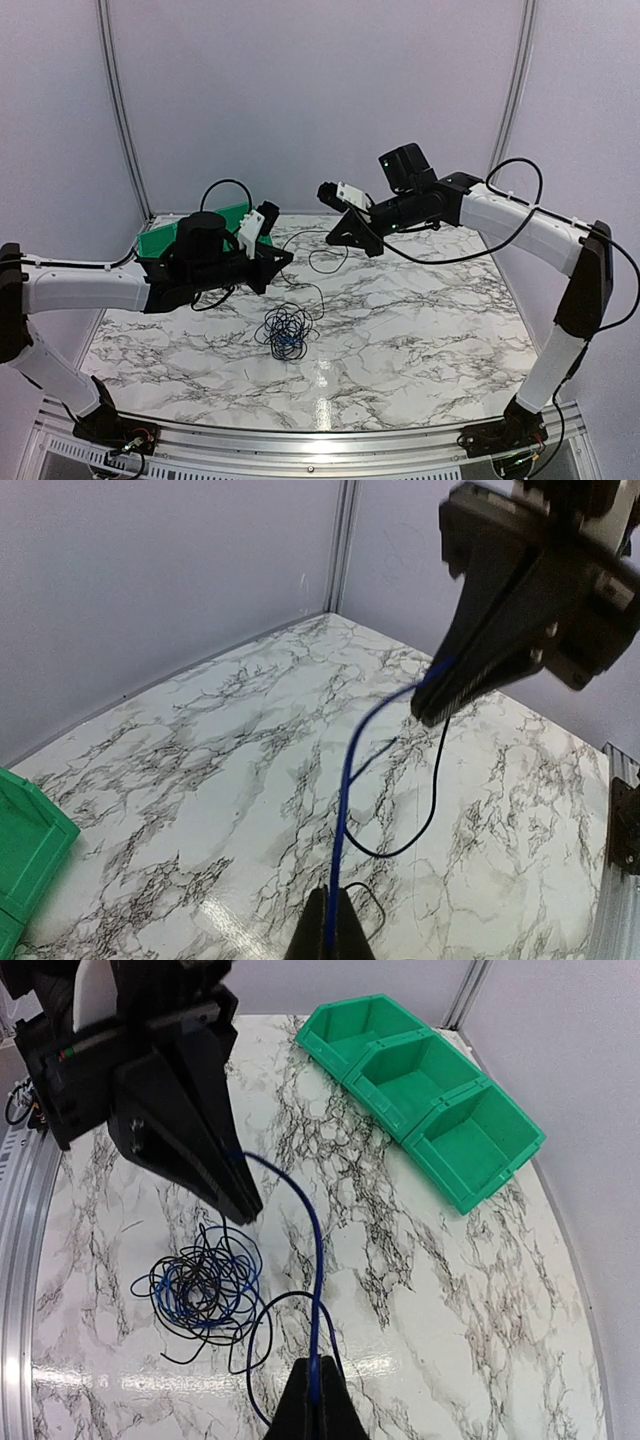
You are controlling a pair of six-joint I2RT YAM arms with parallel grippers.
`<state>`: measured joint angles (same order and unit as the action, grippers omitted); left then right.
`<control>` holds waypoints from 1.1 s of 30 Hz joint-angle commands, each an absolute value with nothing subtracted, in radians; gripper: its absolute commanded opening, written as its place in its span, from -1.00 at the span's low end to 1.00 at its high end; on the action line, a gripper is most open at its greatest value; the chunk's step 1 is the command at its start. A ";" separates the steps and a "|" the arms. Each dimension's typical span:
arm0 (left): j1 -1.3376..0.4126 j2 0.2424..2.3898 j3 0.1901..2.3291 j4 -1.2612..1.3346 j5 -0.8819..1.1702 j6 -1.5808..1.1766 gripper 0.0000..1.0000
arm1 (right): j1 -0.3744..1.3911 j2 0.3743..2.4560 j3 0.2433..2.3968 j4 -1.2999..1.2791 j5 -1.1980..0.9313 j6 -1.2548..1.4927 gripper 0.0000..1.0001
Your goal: Untangle the cables
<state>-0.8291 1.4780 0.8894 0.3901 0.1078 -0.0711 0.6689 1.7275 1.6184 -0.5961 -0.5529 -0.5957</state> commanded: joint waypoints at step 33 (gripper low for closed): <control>-0.511 1.286 1.186 -0.462 -0.598 -0.467 -1.00 | 0.337 1.514 0.990 -0.227 -0.624 -0.533 -0.49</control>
<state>-0.5510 1.3056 1.1732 -0.3790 -0.4385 -0.4103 0.3397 1.5375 0.9661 -0.2642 -0.6430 -0.5243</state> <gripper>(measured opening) 0.022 0.254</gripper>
